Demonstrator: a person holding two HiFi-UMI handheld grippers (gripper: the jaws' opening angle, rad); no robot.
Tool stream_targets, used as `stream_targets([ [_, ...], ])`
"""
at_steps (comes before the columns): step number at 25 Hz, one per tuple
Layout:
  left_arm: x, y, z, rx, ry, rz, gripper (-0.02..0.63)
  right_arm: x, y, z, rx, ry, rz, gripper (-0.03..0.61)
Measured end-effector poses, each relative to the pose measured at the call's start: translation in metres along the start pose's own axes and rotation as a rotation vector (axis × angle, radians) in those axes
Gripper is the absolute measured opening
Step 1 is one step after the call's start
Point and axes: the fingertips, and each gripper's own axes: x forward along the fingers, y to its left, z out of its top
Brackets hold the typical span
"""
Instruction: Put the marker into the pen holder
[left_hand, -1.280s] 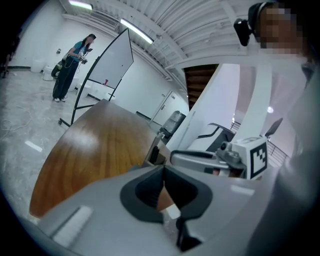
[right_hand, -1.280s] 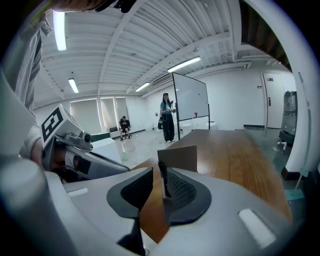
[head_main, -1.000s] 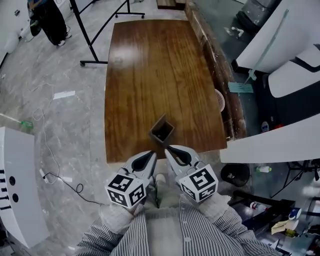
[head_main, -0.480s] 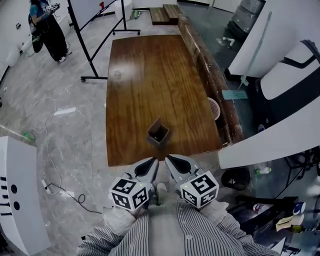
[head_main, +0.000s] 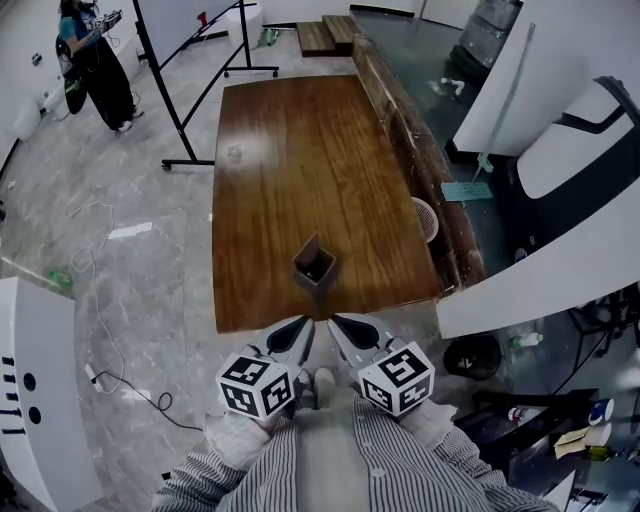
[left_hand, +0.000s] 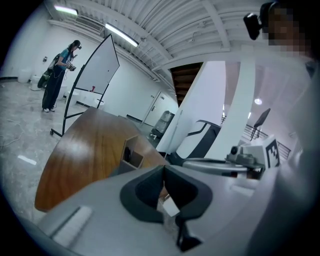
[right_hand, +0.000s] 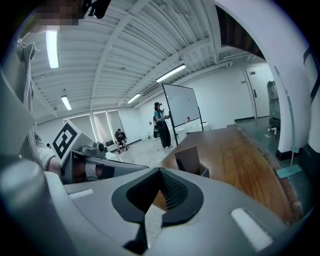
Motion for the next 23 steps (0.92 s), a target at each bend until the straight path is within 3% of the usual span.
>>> stream_targets([
  [23,0.003,-0.013,-0.013,-0.009,0.041,-0.034,0.008,-0.004,0.006,-0.014,-0.004,0.045,0.021,0.0],
])
